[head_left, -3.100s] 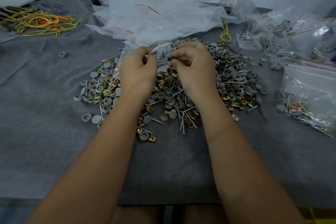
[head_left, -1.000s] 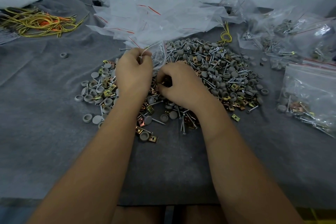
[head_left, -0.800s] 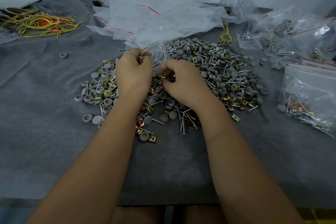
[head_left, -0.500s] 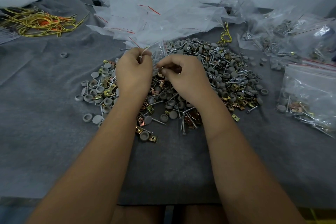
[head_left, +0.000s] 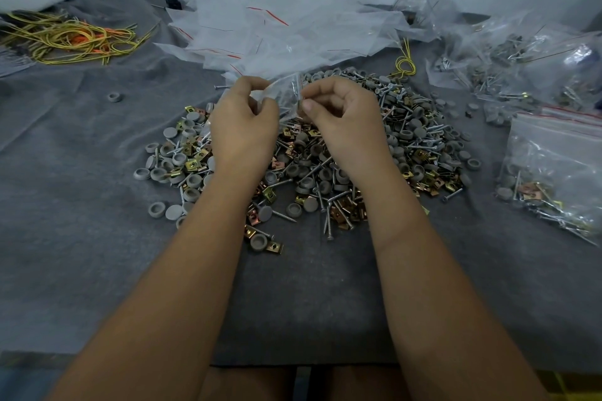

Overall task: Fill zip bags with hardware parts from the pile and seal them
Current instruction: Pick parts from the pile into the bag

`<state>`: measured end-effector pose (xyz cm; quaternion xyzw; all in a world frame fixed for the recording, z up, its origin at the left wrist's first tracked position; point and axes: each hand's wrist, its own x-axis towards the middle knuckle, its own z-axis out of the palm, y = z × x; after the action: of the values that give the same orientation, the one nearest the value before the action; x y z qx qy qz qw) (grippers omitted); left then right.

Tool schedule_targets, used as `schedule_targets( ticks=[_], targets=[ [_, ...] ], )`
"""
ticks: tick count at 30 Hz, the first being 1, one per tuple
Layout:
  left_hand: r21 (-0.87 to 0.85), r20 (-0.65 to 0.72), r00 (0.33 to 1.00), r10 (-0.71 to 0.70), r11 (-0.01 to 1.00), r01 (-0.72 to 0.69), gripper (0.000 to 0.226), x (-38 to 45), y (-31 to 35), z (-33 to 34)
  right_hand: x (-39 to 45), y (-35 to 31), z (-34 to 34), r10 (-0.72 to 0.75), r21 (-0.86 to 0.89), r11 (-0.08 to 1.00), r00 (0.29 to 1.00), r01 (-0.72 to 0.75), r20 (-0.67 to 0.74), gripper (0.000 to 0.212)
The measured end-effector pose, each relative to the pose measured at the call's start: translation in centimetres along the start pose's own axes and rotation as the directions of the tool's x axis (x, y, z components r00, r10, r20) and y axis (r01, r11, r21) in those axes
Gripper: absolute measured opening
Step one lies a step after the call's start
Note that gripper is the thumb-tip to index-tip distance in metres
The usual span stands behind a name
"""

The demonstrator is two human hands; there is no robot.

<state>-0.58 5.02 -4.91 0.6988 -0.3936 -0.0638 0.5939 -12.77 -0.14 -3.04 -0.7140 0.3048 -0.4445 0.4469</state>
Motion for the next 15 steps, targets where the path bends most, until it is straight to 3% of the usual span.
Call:
schedule_targets(
  ticks=[5, 11, 15],
  targets=[
    [0.019, 0.023, 0.999, 0.032, 0.999, -0.032, 0.019, -0.18, -0.02, 0.22, 0.24, 0.13, -0.24, 0.007, -0.062, 0.998, 1.0, -0.008, -0.016, 0.025],
    [0.007, 0.006, 1.0, -0.001, 1.0, 0.001, 0.018, 0.03, -0.15, 0.12, 0.16, 0.17, -0.22, -0.02, -0.08, 0.997, 0.999, 0.016, -0.043, 0.019],
    [-0.018, -0.008, 1.0, -0.03, 0.999, 0.03, 0.017, 0.09, -0.2, 0.11, 0.25, 0.1, -0.44, 0.015, -0.013, 1.0, 0.996, -0.016, -0.084, 0.024]
  ],
)
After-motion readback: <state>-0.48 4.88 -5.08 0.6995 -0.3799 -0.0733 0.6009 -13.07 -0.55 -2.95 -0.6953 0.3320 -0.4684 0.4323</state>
